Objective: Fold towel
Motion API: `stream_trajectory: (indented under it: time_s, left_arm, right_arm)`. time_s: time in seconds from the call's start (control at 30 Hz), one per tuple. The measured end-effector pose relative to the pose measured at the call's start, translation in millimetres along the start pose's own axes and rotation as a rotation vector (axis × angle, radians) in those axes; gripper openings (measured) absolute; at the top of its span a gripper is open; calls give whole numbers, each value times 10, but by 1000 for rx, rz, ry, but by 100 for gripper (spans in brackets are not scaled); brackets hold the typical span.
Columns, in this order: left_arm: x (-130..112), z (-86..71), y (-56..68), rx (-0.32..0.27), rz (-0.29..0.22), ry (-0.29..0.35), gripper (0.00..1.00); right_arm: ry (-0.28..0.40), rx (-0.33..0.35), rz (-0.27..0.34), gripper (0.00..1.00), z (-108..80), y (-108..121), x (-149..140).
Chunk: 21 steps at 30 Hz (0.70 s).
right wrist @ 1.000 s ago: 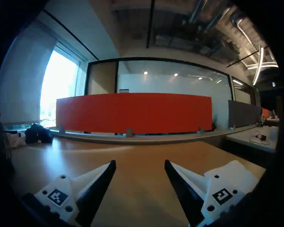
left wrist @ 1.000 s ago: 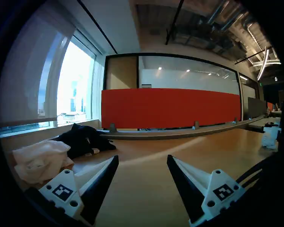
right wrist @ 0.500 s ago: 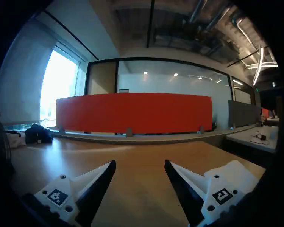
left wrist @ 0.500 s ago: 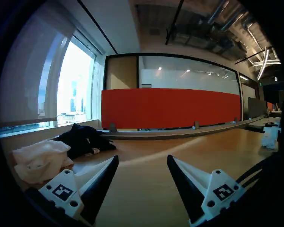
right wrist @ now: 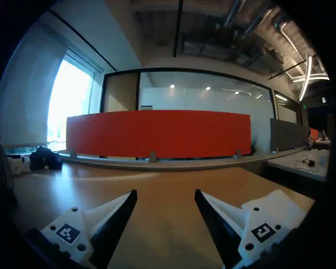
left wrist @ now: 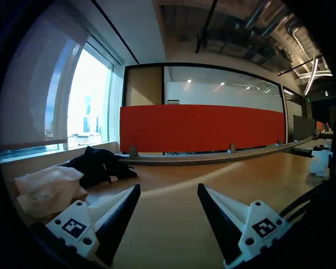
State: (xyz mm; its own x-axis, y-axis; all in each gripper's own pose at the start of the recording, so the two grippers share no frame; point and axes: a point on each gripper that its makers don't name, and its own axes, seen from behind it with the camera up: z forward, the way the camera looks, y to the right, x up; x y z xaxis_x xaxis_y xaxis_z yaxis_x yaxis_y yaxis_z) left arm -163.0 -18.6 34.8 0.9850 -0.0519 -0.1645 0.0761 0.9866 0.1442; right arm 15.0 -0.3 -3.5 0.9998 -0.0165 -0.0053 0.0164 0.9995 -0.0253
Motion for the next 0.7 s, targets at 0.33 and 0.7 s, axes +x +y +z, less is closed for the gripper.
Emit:
stream_trajectory:
  time_s: [0.33, 0.7]
  left_arm:
    - [18, -15, -10, 0, 0, -1, 94]
    - [102, -21, -27, -1, 1, -4, 94]
  right_arm:
    - [-1, 0, 1, 100, -7, -1, 7]
    - [0, 0, 0, 100, -7, -4, 7]
